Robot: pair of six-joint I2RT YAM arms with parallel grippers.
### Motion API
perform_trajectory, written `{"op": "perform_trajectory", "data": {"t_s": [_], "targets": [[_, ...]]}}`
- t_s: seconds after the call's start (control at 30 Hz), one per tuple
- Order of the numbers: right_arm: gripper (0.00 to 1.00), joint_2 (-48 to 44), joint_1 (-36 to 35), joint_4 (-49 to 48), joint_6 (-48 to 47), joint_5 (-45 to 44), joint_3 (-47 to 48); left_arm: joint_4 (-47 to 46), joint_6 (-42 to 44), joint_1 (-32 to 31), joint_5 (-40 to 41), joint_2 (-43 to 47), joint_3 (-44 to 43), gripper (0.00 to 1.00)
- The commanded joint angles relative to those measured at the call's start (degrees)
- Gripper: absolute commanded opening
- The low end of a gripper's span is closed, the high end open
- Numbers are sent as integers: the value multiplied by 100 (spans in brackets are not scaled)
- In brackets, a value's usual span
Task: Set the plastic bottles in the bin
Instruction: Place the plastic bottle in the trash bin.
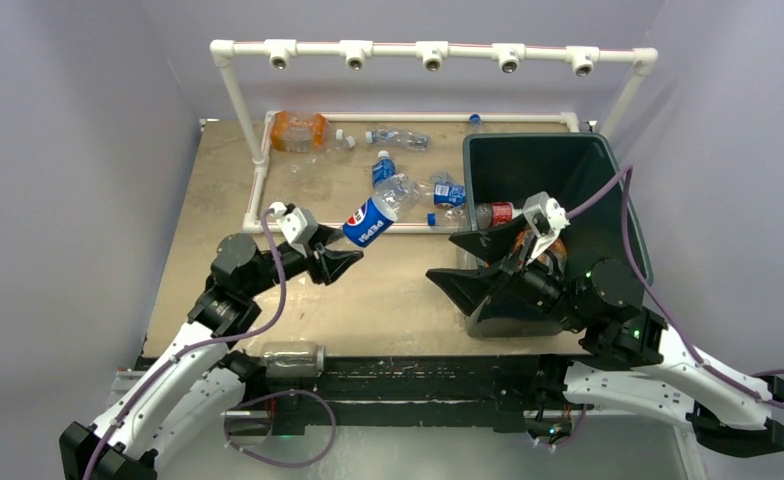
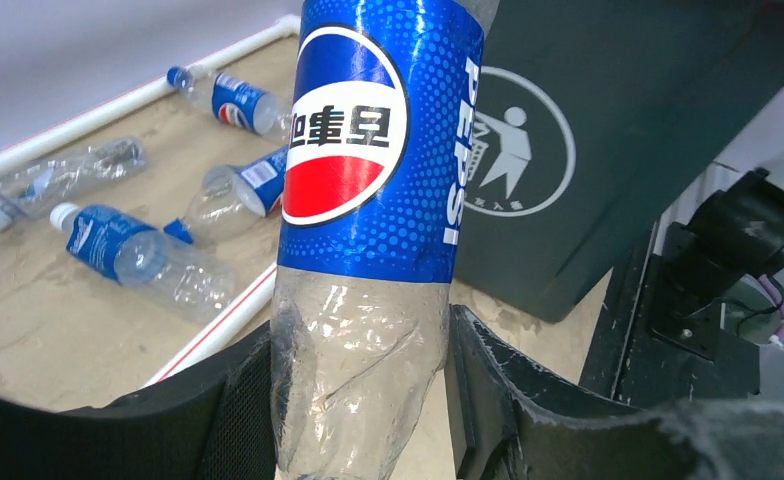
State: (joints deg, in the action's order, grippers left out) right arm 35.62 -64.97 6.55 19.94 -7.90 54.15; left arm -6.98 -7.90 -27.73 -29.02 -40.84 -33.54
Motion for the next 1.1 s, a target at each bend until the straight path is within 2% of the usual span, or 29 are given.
{"op": "perform_trajectory", "data": {"t_s": [0.0, 0.13, 0.37, 0.6, 0.8, 1.07], "targets": [[92, 47, -25, 174, -79, -73, 484, -882, 8, -10, -589, 344, 102, 30], [92, 351, -25, 591, -83, -100, 1135, -973, 44, -125, -741, 458, 255, 29], [93, 1605, -25, 1960, -236, -917, 2699, -1515, 65, -137, -793, 664, 647, 27], [96, 2702, -16, 2686, -568, -874, 3868, -1788, 188, -137, -928, 661, 845, 26], [99, 3057, 155, 3348, -597, -1039, 4467, -2038, 407, -137, -979, 872, 1041, 25], [99, 3147, 1099, 3371, -276, 524, 4381, -2166, 516, -137, -876, 1093, 1158, 23]]}}
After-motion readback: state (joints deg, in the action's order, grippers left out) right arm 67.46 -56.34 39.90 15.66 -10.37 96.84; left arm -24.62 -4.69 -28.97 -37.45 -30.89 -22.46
